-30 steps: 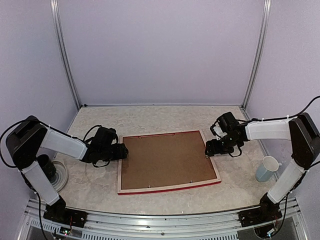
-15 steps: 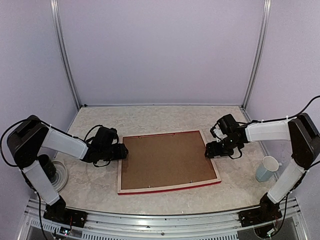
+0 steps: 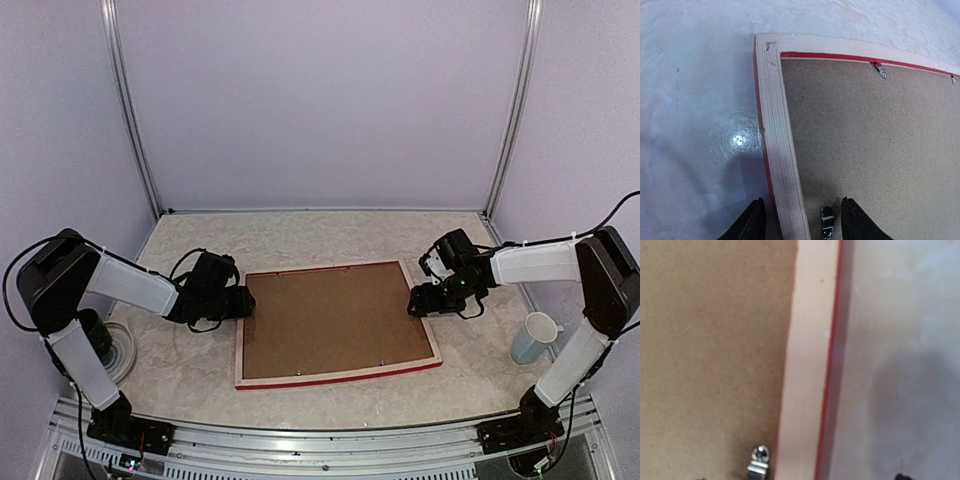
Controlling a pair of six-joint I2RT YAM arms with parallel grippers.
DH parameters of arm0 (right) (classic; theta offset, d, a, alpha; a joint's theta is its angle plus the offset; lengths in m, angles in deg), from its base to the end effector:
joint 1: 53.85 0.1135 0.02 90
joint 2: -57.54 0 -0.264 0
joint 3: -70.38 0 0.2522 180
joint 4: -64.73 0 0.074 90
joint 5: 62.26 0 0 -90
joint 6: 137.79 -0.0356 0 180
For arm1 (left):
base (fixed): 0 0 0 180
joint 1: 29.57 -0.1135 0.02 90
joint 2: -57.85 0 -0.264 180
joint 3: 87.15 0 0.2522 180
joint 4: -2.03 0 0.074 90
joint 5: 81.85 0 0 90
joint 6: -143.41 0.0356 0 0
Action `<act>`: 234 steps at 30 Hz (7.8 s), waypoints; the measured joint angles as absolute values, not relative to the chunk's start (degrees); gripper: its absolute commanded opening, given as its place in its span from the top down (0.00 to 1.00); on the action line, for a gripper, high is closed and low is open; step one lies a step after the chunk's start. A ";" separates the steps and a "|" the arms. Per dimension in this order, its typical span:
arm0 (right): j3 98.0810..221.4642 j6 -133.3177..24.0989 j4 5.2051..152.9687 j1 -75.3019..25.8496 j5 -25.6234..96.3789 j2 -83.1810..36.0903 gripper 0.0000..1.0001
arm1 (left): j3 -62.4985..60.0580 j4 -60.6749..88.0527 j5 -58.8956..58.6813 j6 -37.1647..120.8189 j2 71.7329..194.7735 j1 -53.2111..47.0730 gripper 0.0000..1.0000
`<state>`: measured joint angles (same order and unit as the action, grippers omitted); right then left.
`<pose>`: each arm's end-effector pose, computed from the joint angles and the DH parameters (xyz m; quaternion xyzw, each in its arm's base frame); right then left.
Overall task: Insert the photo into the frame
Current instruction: Press the fastener onto the backboard.
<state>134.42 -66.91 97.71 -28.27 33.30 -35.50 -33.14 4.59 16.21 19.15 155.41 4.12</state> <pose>0.2745 0.1352 0.1583 -0.0663 0.9669 0.1355 0.2057 0.2634 -0.1696 0.1227 -0.0309 0.9251 -0.1543 0.3456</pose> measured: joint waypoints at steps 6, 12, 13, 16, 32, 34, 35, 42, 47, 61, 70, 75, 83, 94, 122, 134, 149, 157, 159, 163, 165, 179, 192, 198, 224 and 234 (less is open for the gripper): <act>134.40 -66.89 97.12 -28.27 33.93 -35.59 0.20 | -32.11 7.50 17.59 19.21 155.34 4.50 0.57; 133.90 -66.86 96.82 -28.27 34.46 -35.70 0.20 | -30.54 10.91 19.27 19.17 155.36 5.44 0.65; 133.90 -66.86 96.80 -28.27 34.50 -35.70 0.20 | -30.21 11.45 19.49 19.28 155.45 5.59 0.69; 133.90 -66.82 96.71 -28.27 34.68 -35.70 0.20 | -29.42 12.31 20.54 19.19 155.86 6.00 0.77; 132.98 -66.67 95.09 -28.27 37.15 -36.20 0.19 | -25.91 17.40 22.98 18.69 156.89 6.53 0.82; 132.85 -66.69 94.74 -28.27 37.41 -36.64 0.19 | -24.81 19.48 22.79 18.84 157.02 6.55 0.81; 132.82 -66.73 94.41 -28.27 37.58 -36.70 0.20 | -24.07 20.70 22.61 18.99 157.18 6.53 0.81; 131.82 -67.28 90.72 -28.36 39.22 -37.07 0.21 | -16.51 28.02 20.54 20.09 160.69 6.51 0.76; 130.86 -67.63 88.67 -28.55 39.48 -36.85 0.21 | -13.93 31.02 19.95 20.52 162.12 6.42 0.69; 129.22 -67.59 85.65 -28.55 39.59 -36.42 0.21 | -9.99 37.75 19.33 21.18 163.73 6.48 0.70; 128.72 -67.63 84.14 -28.53 39.86 -36.46 0.21 | -9.77 38.64 19.92 21.44 163.62 6.94 0.56; 128.72 -67.63 84.12 -28.53 39.90 -36.48 0.21 | -9.82 39.04 19.36 21.27 163.45 7.05 0.56; 128.72 -67.63 83.60 -28.53 40.23 -36.74 0.21 | -10.19 40.28 19.77 20.39 162.77 7.05 0.61; 128.76 -67.74 81.63 -28.40 41.04 -37.58 0.22 | -10.78 40.06 21.37 19.08 162.66 6.90 0.68; 129.09 -68.26 80.54 -28.07 41.04 -38.27 0.22 | -11.57 39.37 22.57 17.79 161.85 6.09 0.87; 129.61 -68.18 82.04 -27.64 40.56 -37.99 0.21 | -11.79 38.67 21.96 18.08 159.34 5.24 0.59; 129.61 -68.37 91.22 -26.89 39.05 -34.49 0.20 | -23.46 24.81 23.55 17.90 146.73 3.36 0.12; 129.61 -68.37 93.54 -26.87 36.18 -33.90 0.25 | -29.60 15.67 21.96 18.86 147.45 3.36 0.01; 129.61 -68.42 93.69 -26.87 35.40 -33.88 0.25 | -30.39 13.57 21.78 19.34 147.62 3.36 0.01; 129.59 -68.39 93.61 -26.87 34.02 -33.16 0.22 | -31.70 9.29 21.13 20.54 147.89 3.36 0.01; 129.57 -68.37 93.47 -26.87 33.04 -32.24 0.17 | -32.44 7.30 20.75 21.03 147.89 3.36 0.01; 121.28 -68.31 85.26 -26.87 20.58 -14.71 0.01 | -35.50 1.73 19.33 23.12 149.48 2.75 0.01; 108.83 -61.31 71.60 -26.87 12.21 5.00 0.01 | -36.31 1.14 19.29 23.12 149.37 2.24 0.01; 108.74 -61.99 70.70 -26.87 12.47 4.15 0.09 | -36.48 0.94 18.87 23.10 149.35 2.05 0.01; 121.26 -66.76 77.45 -26.43 31.92 -27.74 0.34 | -36.05 0.44 15.66 23.06 153.61 -0.64 0.04; 121.79 -66.93 79.05 -25.82 33.08 -30.97 0.46 | -35.09 0.20 15.60 23.06 154.68 -0.71 0.05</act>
<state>121.79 -66.93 79.05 -25.82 33.08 -30.97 -35.09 0.20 15.60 23.06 154.68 -0.71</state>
